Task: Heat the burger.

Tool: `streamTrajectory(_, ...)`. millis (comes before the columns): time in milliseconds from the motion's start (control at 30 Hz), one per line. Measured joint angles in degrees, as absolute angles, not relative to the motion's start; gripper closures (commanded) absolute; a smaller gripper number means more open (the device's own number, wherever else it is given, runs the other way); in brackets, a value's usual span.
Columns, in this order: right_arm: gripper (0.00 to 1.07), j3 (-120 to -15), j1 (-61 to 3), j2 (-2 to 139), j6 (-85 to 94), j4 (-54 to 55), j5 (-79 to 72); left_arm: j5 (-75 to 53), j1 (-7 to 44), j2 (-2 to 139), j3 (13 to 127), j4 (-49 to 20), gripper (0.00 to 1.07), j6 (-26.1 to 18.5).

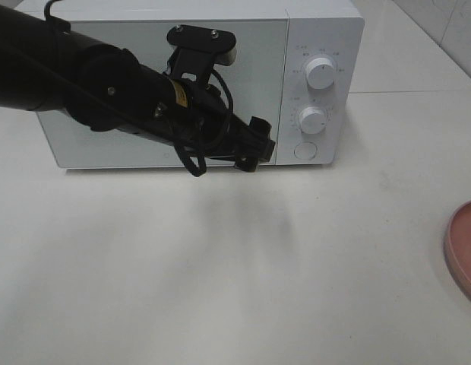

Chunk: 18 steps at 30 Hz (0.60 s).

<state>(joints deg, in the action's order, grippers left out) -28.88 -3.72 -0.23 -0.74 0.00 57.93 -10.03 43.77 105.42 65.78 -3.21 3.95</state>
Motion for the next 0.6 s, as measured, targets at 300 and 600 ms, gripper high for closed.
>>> streamTrajectory(300,0.32,-28.9,-3.7,-0.2,-0.7,0.0,57.9,-35.0,43.8,98.9,65.9,-3.2,0.08,4.1)
streamTrajectory(600,0.32,-28.9,-3.7,-0.2,-0.7,0.0,57.9,-51.3,42.0,94.8,65.9,-3.1,0.08,4.1)
